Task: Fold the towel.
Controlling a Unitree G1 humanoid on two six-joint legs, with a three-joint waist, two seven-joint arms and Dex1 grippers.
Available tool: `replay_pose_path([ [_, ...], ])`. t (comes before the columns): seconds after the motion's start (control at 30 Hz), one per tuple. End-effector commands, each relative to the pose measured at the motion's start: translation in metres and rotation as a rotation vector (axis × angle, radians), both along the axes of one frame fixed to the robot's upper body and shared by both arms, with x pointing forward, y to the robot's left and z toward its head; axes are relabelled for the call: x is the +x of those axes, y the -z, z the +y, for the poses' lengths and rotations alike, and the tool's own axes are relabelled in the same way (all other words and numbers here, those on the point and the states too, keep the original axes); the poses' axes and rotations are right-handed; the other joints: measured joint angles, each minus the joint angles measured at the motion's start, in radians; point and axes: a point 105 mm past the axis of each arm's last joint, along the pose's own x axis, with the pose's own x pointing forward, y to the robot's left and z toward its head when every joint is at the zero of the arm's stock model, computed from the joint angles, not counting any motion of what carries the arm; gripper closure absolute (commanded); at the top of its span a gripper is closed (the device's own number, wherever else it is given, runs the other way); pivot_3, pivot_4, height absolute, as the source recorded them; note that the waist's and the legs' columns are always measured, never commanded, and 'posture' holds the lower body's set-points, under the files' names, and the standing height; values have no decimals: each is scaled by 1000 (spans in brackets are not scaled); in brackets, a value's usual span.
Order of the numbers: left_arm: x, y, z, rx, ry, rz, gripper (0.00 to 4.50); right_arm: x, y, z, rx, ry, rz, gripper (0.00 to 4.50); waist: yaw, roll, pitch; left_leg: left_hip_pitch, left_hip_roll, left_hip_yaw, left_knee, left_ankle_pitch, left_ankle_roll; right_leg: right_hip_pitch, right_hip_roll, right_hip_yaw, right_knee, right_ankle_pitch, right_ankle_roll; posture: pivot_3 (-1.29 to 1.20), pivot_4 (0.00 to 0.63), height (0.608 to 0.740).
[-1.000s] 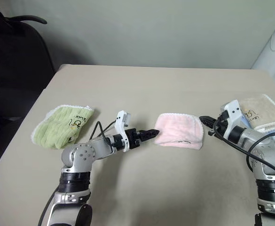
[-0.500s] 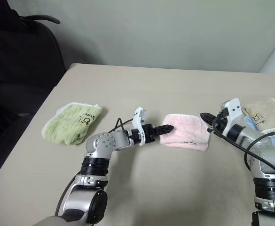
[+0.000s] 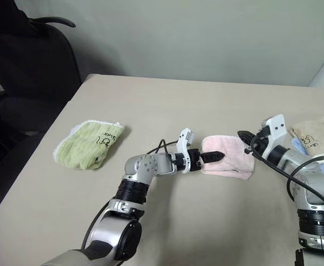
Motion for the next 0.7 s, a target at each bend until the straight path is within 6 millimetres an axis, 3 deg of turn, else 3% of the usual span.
replay_pose_path([
  [0.03, -7, -1, -12, -11, 45, -4, 1639, 0, -18, -7, 2, 29, -75, 4500, 0, 0, 0, 0, 0, 0, 0, 0, 0, 0, 0, 0, 0, 0, 0, 0, 150, 740],
  [0.3, -8, 1, -12, -1, 26, -10, 4486, 3, -21, -9, 13, 46, -90, 4500, -1, 0, 0, 0, 0, 1, 0, 0, 0, -1, -1, 1, 0, 0, 0, 0, 150, 740],
  [0.43, -8, 1, -10, -6, 5, -13, 4486, 4, -21, -10, 17, 55, -93, 4500, -3, 0, 0, 0, 0, 1, 0, 0, 0, -1, -1, 1, 0, 0, 0, 0, 150, 740],
  [0.53, 0, -10, -4, -46, -41, -43, 4486, 5, -23, -11, 22, 65, -101, 4500, -5, 0, 0, 0, 0, 2, -1, 0, 0, -1, -1, 1, 0, 0, 0, 0, 150, 740],
  [0.7, 25, -88, 34, -205, -189, -227, 4486, 7, -28, -20, 40, 111, -120, 4500, -15, 0, 1, -1, 1, 3, -1, 0, 0, -3, 0, 1, 0, 0, 0, 0, 150, 740],
])
